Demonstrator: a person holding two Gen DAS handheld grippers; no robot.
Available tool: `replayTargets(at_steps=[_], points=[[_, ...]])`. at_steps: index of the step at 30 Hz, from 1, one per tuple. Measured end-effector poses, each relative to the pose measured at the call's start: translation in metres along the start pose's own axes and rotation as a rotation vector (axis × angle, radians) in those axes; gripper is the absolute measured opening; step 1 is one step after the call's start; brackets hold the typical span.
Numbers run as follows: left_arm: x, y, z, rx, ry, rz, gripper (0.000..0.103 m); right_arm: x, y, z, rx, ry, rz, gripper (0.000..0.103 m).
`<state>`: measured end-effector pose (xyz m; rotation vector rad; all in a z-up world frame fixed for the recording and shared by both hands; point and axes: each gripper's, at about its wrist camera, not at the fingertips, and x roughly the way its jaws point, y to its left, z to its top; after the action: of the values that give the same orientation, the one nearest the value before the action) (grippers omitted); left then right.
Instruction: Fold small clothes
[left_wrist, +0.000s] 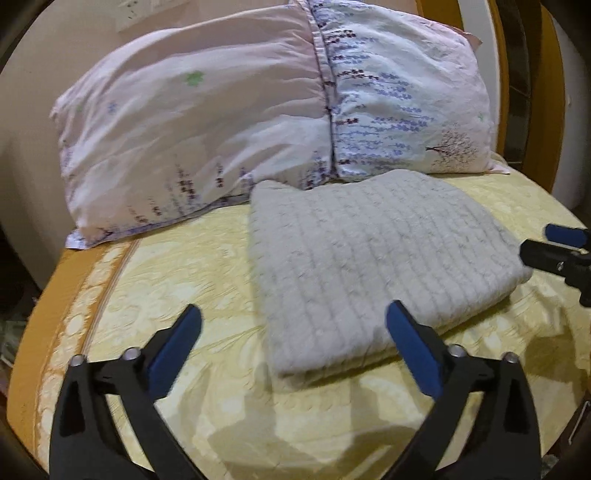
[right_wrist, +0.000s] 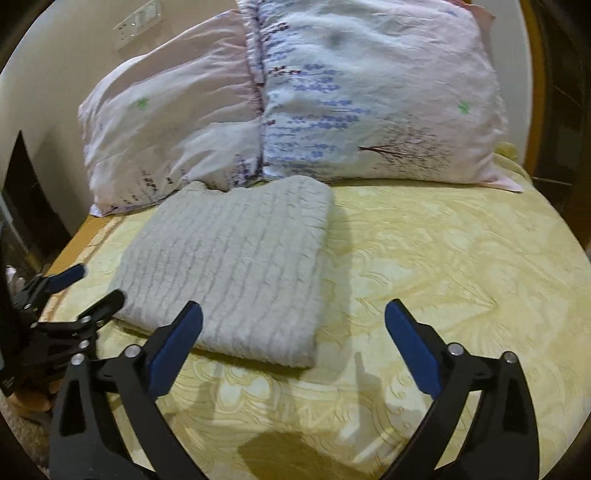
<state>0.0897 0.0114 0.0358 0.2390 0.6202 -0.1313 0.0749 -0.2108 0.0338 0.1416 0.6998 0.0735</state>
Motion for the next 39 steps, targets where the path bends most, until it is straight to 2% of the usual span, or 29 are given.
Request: replayTargets(at_steps=[4, 11, 18, 26, 39], points=[[-0.005, 0.009, -0.01, -0.032, 0.027, 0.018, 0.102, -0.003, 0.005, -0.007, -0.003, 0.014, -0.038, 0.101], [0.002, 0.021, -0.022, -0.137, 0.117, -0.067, 0.102, 0.007, 0.023, -0.024, 0.002, 0.094, -0.043, 0.101], [0.011, 0.014, -0.03, -0.136, 0.168, -0.079, 0.102, 0.029, 0.035, -0.038, -0.01, 0.187, -0.082, 0.101], [0.026, 0.01, -0.025, -0.122, 0.28, -0.05, 0.102, 0.035, 0.041, -0.042, -0.033, 0.205, -0.139, 0.101], [0.025, 0.012, -0.022, -0.115, 0.274, -0.071, 0.102, 0.035, 0.04, -0.042, -0.03, 0.195, -0.146, 0.101]])
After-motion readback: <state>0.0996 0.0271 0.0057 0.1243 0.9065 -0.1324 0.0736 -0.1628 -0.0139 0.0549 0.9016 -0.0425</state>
